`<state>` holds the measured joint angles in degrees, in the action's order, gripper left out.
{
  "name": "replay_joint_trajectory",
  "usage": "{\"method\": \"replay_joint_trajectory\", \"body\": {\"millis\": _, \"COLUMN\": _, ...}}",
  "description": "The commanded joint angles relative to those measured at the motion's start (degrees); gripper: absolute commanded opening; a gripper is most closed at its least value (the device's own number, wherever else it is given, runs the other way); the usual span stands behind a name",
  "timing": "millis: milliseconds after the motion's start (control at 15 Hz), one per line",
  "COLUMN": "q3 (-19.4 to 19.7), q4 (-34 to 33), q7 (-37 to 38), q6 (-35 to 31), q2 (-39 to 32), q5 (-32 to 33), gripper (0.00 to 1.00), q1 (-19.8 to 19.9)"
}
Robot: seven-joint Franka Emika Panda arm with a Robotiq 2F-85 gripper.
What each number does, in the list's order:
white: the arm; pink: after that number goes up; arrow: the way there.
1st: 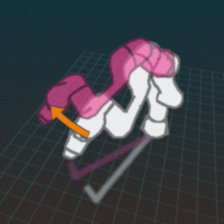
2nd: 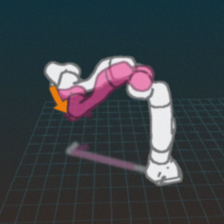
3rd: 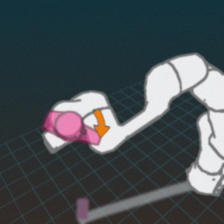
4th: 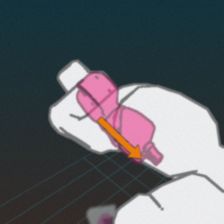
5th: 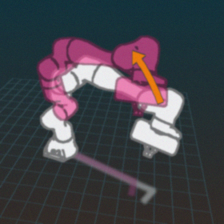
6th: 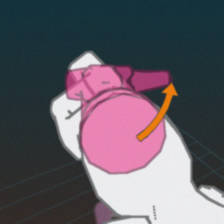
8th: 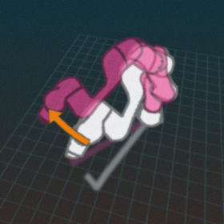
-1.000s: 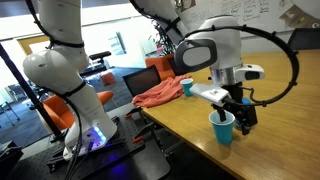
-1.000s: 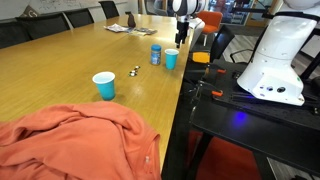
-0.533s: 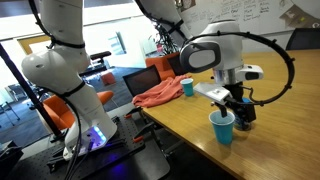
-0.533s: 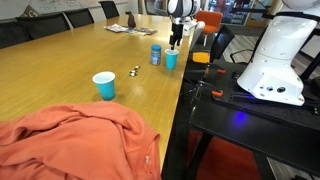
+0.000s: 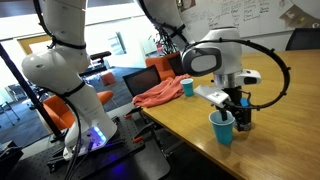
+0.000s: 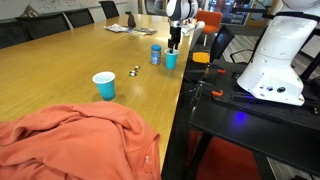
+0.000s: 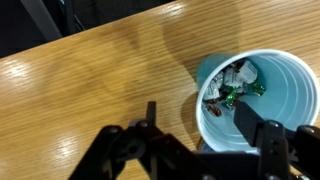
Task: Pour the candy out of the blue cup on the right and into the blue cup on the left
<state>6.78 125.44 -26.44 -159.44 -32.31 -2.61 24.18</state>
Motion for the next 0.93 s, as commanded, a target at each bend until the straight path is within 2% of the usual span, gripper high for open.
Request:
{"method": "replay_joint_trajectory", "body": {"millis": 0, "q3": -0.03, "q4": -0.77, "q7": 2.78, "q6": -0.52, "q2": -1.17, "q5": 1.51, "gripper": 0.5, "q1": -0.55}}
{"method": "replay_joint_trajectory", "body": {"millis": 400, "q3": 0.2, "q4": -0.5, "q7": 3.17, "q6": -0.57, "q2": -1.12, "q5": 2.03, "gripper": 0.04, "q1": -1.23}}
{"method": "replay_joint_trajectory", "body": {"millis": 467, "q3": 0.12, "q4": -0.06, "q7": 3.26, "q6": -0.67, "q2": -0.62, "q5": 2.05, "gripper": 0.0, "q1": -1.34}}
{"method": "replay_joint_trajectory", "body": {"millis": 600, "q3": -0.13, "q4": 0.99, "q7": 3.6, "q6": -0.75, "q2": 0.67, "q5": 2.13, "gripper": 0.0, "q1": -1.62}}
{"method": "replay_joint_trajectory", "body": {"millis": 867, "q3": -1.75, "q4": 6.92, "q7": 2.43, "q6": -0.74, "q2": 8.84, "q5": 1.79, "gripper": 0.01, "q1": -2.38}}
